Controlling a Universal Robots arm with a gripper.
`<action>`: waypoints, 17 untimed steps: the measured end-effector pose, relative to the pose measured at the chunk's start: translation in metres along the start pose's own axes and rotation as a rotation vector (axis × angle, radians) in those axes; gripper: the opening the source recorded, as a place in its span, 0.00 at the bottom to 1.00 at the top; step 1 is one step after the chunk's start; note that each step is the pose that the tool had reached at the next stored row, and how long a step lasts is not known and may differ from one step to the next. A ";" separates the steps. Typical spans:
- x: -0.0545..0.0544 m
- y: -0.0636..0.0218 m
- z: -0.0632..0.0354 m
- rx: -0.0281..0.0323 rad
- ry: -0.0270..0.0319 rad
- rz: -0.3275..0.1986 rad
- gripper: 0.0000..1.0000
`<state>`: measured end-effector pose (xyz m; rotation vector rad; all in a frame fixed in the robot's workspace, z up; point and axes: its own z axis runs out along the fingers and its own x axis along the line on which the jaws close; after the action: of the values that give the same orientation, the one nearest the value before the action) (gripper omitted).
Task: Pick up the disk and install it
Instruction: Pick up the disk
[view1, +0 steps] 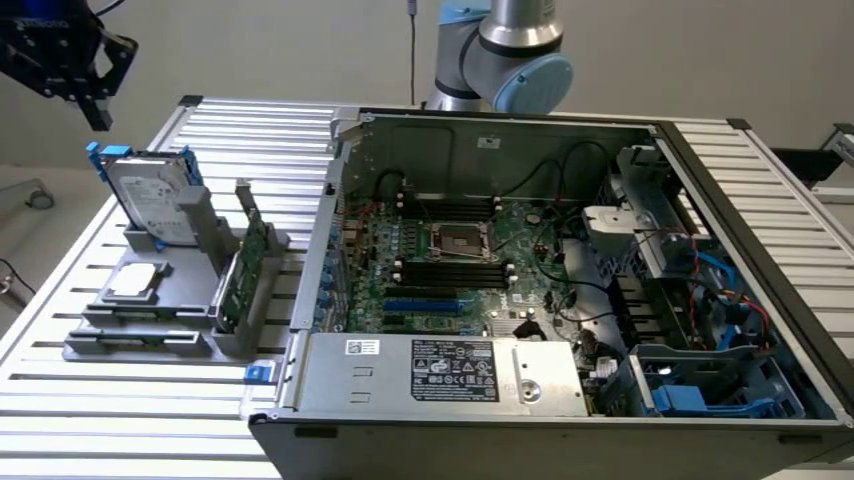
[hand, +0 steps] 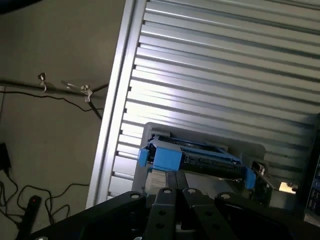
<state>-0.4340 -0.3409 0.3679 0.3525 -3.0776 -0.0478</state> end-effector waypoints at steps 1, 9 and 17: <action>0.000 0.0000 0.0002 0.0005 0.0007 -0.018 0.11; 0.000 -0.0001 0.0012 0.0057 0.0055 -0.163 0.11; 0.000 -0.0001 0.0016 0.0115 0.0108 -0.309 0.11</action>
<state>-0.4340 -0.3409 0.3663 0.8208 -2.9829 -0.0380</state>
